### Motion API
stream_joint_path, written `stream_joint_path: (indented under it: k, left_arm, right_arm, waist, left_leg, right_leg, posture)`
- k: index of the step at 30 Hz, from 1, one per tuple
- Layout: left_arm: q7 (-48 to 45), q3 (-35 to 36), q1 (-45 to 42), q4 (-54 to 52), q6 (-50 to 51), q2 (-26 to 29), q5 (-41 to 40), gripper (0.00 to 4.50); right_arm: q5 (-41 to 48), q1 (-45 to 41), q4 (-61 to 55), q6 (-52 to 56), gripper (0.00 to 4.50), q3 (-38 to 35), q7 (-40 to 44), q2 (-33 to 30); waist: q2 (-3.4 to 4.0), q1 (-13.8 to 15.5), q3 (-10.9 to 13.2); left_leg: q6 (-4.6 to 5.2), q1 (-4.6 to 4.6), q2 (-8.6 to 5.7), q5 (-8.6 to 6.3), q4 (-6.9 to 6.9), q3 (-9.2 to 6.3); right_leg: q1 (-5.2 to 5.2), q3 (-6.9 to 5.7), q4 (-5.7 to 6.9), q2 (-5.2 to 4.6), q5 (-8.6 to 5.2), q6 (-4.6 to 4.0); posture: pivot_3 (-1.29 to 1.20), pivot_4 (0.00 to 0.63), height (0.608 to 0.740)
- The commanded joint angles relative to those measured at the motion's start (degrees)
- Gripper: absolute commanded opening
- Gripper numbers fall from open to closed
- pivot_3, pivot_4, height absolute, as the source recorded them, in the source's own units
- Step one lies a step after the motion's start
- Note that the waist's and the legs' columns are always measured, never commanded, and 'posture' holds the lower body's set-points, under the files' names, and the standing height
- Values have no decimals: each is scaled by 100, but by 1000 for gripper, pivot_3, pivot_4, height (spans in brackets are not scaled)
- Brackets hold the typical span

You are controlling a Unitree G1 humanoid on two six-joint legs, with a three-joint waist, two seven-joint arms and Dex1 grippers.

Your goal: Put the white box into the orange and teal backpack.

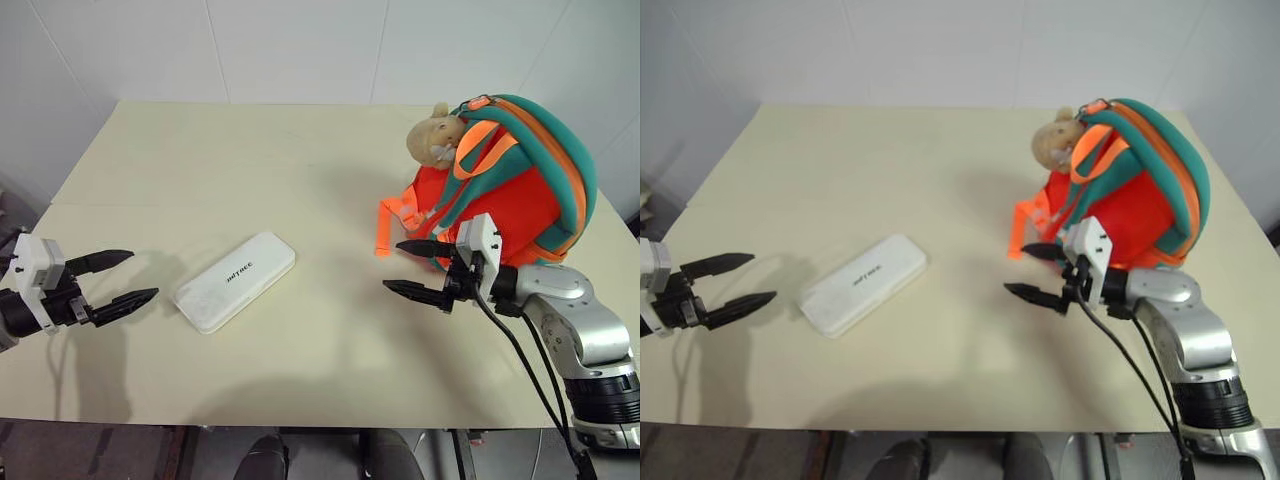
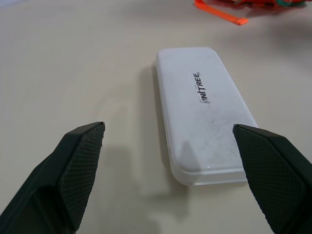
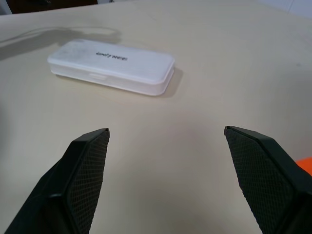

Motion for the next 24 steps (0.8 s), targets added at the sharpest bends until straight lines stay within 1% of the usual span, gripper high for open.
stream_joint_path:
  k: [1, 4, 7, 10, 14, 19, 22, 24]
  left_arm:
    - [91, 318, 43, -198, 63, 90, -170, 4492]
    - [226, 250, 33, -226, 15, -14, -91, 4492]
    - [443, 184, 152, -541, 271, -109, -109, 4492]
    - [542, 115, -65, -327, 287, -23, 0, 4492]
    - [670, 147, -102, -300, 293, 14, 75, 4492]
    - [1002, 60, 171, -510, 543, 37, 287, 4492]
    - [1150, 152, 202, -831, 993, 0, 32, 3962]
    - [1095, 99, 134, -759, 987, 19, 38, 3386]
  right_arm:
    - [69, -119, -204, -15, 4500, 20, -29, 61]
    - [78, -207, -230, 8, 4500, 129, -111, 229]
    - [-30, -215, -236, 61, 4500, 199, -184, 227]
    - [-418, -445, 23, -131, 4500, 263, -620, 403]
    - [-546, -478, -19, -191, 4500, 317, -829, 582]
    - [-790, -527, 48, -266, 4500, 443, -1218, 884]
    - [-1076, -636, 258, -551, 3958, 513, -1505, 1118]
    - [-1166, -704, 329, -546, 3310, 571, -1675, 1282]
  waist:
    - [0, 2, 0]
    - [0, 1, 0]
    - [0, 0, 0]
    - [0, 2, 0]
    - [0, -3, 0]
    - [1, -17, 0]
    - [0, -11, 0]
    - [2, -10, 1]
  left_leg:
    - [0, 0, 0, 0, 0, 0]
    - [-1, -1, 1, 0, -1, 0]
    - [-4, -1, 1, 0, -1, 0]
    - [-7, -2, 1, 0, 0, 0]
    - [-7, 1, 2, -1, 1, 1]
    - [-12, 0, 2, -1, -1, 8]
    - [-12, -1, 3, -2, -1, 12]
    - [-13, 0, 3, -2, 0, 13]
  right_leg:
    - [0, 0, 2, 1, 0, 0]
    - [0, 0, 0, 2, 0, 0]
    - [0, 1, -2, 2, 0, 0]
    - [-2, 2, -1, 2, 0, 0]
    - [-3, 4, 5, 4, 0, 0]
    - [-5, 10, -2, 5, 0, 0]
    - [-9, 13, 0, 6, 0, 0]
    - [-9, 16, 1, 6, 0, 0]
  posture:
    - [0, 150, 740]
    - [0, 150, 740]
    - [0, 150, 740]
    - [0, 150, 740]
    - [0, 150, 740]
    - [0, 150, 740]
    - [0, 150, 740]
    - [0, 150, 740]
